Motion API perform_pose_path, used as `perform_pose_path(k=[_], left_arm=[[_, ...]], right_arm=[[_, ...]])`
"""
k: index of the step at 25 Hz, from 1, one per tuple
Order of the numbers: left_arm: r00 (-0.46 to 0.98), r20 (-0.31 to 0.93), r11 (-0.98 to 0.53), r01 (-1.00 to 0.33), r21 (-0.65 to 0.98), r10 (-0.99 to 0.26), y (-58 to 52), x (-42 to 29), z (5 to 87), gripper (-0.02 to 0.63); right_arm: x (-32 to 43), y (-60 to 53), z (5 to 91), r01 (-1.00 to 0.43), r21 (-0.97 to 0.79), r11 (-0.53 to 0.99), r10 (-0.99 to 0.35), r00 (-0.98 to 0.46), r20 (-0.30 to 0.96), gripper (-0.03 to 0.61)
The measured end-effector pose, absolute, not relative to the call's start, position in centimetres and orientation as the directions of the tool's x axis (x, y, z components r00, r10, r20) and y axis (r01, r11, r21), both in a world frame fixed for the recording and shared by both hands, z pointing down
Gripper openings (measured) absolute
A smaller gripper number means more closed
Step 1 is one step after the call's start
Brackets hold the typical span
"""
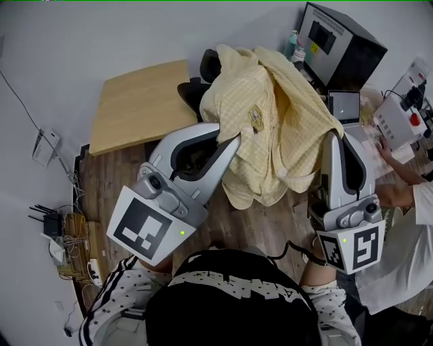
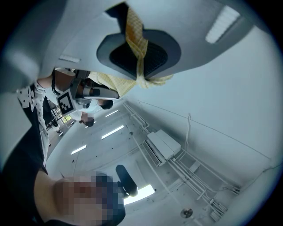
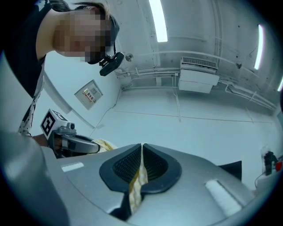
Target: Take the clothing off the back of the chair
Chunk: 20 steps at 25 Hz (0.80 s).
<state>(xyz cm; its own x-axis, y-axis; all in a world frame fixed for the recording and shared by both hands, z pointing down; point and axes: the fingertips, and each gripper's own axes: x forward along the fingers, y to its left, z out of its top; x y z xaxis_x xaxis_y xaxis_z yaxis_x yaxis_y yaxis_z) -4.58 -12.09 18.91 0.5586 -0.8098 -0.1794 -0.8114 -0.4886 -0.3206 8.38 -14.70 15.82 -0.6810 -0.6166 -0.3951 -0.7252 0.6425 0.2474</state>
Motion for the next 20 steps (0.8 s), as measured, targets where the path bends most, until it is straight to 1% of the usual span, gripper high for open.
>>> perform_pose_path(k=[5, 15, 20], left_arm=[[0.547, -0.194, -0.470, -0.817, -0.333, -0.814, -11.0, -3.1, 18.4, 0.026], [0.523, -0.192, -0.457, -0.836, -0.303, -0.830, -11.1, -3.3, 18.6, 0.026], [0.515, -0.193, -0.451, -0.842, -0.296, -0.835, -11.1, -3.4, 18.5, 0.026]], right_arm=[[9.8, -13.8, 15.5, -0.713, 0.240, 0.658, -0.597, -0.690, -0.410, 0.021], [9.7, -14.3, 15.6, -0.699, 0.241, 0.674, -0.596, -0.707, -0.381, 0.021], [9.3, -14.3, 15.2, -0.689, 0.229, 0.688, -0.585, -0.713, -0.387, 0.021]])
